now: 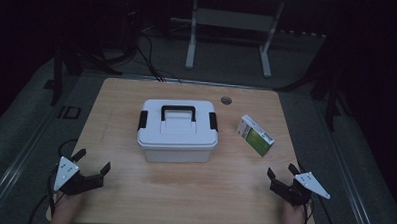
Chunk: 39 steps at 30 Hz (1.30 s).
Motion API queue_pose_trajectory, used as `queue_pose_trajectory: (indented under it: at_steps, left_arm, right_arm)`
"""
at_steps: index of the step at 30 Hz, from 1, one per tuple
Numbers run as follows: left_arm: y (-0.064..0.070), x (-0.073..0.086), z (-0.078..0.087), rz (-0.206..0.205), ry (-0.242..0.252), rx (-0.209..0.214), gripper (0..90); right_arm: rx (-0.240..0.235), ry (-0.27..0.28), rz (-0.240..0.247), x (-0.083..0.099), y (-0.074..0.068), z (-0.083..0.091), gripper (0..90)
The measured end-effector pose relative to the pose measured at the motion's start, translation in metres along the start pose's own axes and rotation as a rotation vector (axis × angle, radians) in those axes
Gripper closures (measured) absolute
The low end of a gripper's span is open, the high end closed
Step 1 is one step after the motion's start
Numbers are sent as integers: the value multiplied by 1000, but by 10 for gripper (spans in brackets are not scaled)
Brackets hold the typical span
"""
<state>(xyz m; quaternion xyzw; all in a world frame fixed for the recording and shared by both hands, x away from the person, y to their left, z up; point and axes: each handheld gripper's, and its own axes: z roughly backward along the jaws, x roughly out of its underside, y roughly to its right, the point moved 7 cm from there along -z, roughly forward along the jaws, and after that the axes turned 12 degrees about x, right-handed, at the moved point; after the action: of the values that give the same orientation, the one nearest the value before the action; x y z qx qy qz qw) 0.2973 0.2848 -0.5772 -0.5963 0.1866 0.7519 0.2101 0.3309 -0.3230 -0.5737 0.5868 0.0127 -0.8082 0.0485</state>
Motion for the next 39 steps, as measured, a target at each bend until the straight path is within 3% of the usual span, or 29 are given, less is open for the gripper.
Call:
queue_pose_trajectory:
  at_steps: [4, 11, 15, 17, 18, 20, 22, 27, 29, 30, 34, 39]
  left_arm:
    - [-3, -2, 2, 33, 12, 7, 12]
    - [-6, 0, 2, 60, -28, 26, 12]
    - [-2, -1, 0, 148, -65, 104, 12]
    - [1, -4, -3, 162, -68, 131, 12]
    - [2, -8, -5, 168, -67, 151, 12]
    - [2, -11, -6, 163, -56, 150, 12]
    - [3, -15, -8, 166, -36, 174, 13]
    - [0, -17, -16, 160, -54, 182, 26]
    - [0, -18, -18, 157, -62, 190, 53]
    - [0, -21, -21, 159, -60, 207, 54]
    - [-1, -25, -25, 148, -67, 218, 54]
    - [0, -30, -35, 132, -75, 240, 56]
  right_arm:
    - [-6, -6, 24, -1, -3, 0, 141]
    - [-26, -4, 34, -3, -10, 2, 138]
    - [-47, -1, 34, -7, -16, 2, 137]
    - [-58, 11, 29, -12, -20, 4, 134]
    - [-87, 13, 13, -17, -24, 5, 131]
    - [-91, 11, 13, -20, -26, 5, 131]
    - [-118, 30, 4, -28, -31, 5, 130]
    - [-179, 32, -23, -45, -46, 1, 124]
    - [-196, 41, -11, -50, -53, -1, 122]
    - [-242, 58, -6, -55, -61, -3, 121]
    - [-260, 54, -1, -60, -70, -8, 128]
    - [-296, 45, 57, -64, -87, -18, 141]
